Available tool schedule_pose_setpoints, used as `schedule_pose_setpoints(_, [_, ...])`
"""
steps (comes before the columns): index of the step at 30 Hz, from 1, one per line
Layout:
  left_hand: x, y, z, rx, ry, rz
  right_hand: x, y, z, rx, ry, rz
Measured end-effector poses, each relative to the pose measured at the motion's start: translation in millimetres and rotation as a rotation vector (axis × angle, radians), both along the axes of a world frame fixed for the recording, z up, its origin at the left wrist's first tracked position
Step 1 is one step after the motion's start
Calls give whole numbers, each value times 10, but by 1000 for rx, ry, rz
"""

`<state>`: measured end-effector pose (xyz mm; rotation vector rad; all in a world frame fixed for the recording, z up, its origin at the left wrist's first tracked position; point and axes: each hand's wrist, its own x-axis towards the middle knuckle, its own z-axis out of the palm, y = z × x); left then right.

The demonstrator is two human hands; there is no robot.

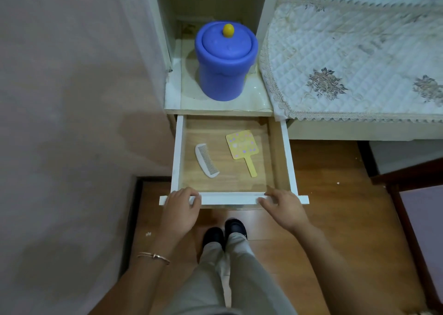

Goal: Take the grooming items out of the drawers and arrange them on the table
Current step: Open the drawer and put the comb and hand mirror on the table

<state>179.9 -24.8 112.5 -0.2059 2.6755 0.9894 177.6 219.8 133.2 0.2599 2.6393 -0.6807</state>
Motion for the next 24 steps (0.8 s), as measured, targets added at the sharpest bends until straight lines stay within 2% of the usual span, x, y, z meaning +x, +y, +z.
schedule_pose_setpoints(6, [60, -46, 57, -37, -96, -61, 73, -31, 37, -8, -26, 11])
schedule_pose_setpoints(10, [87, -22, 96, -107, -77, -94, 76, 2, 55, -11, -26, 12])
schedule_pose_setpoints(14, [-39, 46, 216, -227, -44, -89, -121, 25, 49, 89, -96, 11])
schedule_pose_setpoints(17, [-301, 165, 235, -186, -72, -17, -372, 9, 2, 121, -169, -7])
schedule_pose_setpoints(20, [-631, 355, 114, -38, -184, 117, -631, -25, -159, -13, -186, -53])
schedule_pose_setpoints(24, [-1074, 571, -184, -1, -279, 306, -1030, -73, -441, -126, -208, -136])
